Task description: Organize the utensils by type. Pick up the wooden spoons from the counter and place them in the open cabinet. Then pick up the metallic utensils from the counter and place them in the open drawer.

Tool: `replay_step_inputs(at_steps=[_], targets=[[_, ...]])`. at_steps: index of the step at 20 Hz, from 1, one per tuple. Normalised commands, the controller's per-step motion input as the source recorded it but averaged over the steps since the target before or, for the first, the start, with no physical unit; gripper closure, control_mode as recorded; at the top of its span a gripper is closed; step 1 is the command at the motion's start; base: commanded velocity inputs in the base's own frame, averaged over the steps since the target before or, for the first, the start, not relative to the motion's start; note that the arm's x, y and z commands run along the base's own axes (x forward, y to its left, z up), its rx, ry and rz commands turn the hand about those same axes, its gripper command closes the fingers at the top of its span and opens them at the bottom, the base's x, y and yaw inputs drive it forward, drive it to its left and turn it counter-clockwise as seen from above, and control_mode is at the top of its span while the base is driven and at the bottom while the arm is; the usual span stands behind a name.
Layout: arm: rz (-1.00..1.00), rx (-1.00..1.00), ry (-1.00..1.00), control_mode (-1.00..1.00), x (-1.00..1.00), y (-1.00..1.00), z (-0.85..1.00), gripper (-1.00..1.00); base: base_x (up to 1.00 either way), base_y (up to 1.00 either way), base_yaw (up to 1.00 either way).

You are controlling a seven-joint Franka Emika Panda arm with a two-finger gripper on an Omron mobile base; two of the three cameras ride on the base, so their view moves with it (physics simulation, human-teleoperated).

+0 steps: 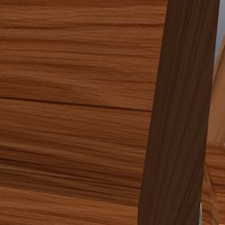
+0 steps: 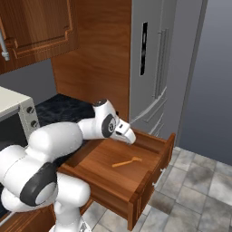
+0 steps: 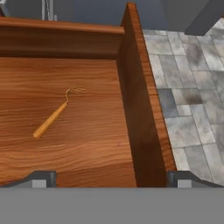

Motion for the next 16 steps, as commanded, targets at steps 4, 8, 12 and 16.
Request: replay_step_inputs(at_steps=[4, 8, 12, 16], targets=[[0.07, 0.0, 0.0, 1.0, -0.23, 0.0, 0.48, -1.0, -0.07, -0.01, 0.02], [0.0, 0.0, 0.0, 1.0, 0.0, 0.0, 0.0, -1.0, -0.28, -0.12, 0.04], [0.0, 0.0, 0.0, 1.0, 0.0, 0.0, 0.0, -1.0, -0.32, -0.19, 0.01], [0.0, 0.0, 0.0, 1.0, 0.0, 0.0, 0.0, -1.0, -0.42, -0.26, 0.0]])
